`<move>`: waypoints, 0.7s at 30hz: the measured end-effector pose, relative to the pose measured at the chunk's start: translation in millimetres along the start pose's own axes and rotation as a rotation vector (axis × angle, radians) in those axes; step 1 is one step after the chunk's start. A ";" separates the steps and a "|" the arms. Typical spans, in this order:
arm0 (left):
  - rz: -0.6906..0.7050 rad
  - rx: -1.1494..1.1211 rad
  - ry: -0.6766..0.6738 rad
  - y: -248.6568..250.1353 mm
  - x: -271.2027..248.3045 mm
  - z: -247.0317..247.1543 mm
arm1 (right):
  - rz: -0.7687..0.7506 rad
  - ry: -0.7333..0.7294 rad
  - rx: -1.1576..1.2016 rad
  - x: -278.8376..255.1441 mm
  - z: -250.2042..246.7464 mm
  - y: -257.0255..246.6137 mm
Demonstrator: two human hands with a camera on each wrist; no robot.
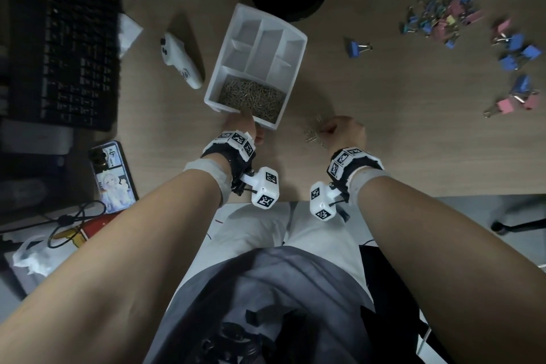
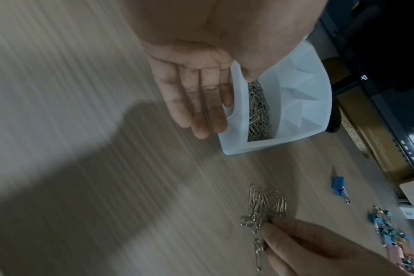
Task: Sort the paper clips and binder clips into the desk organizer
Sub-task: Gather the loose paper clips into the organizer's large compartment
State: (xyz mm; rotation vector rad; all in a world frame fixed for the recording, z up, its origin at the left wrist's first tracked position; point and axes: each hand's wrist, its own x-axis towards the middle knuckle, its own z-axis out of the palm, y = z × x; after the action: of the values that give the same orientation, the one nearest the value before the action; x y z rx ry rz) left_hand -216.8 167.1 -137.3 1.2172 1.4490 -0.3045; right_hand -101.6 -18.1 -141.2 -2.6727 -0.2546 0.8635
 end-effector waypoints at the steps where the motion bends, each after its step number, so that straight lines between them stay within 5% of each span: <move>1: 0.013 0.013 0.003 -0.8 0.6 -1.2 | -0.019 0.000 0.031 1.9 2.3 -6.2; 10: -0.006 -0.058 0.044 1.3 -3.8 4.1 | 0.005 0.168 0.120 -7.9 -9.0 -4.9; 16: -0.063 -0.044 -0.001 2.2 -1.7 4.9 | 0.138 0.016 -0.030 -11.5 -9.8 10.8; 21: -0.033 -0.041 0.018 4.1 -5.9 0.7 | 0.094 -0.041 0.101 -9.4 7.8 -7.0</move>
State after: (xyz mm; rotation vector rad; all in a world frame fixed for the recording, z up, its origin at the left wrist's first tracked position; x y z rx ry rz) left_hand -214.3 165.4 -130.7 1.1667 1.4848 -0.2859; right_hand -114.2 -12.1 -139.7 -2.5924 -0.0933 0.9348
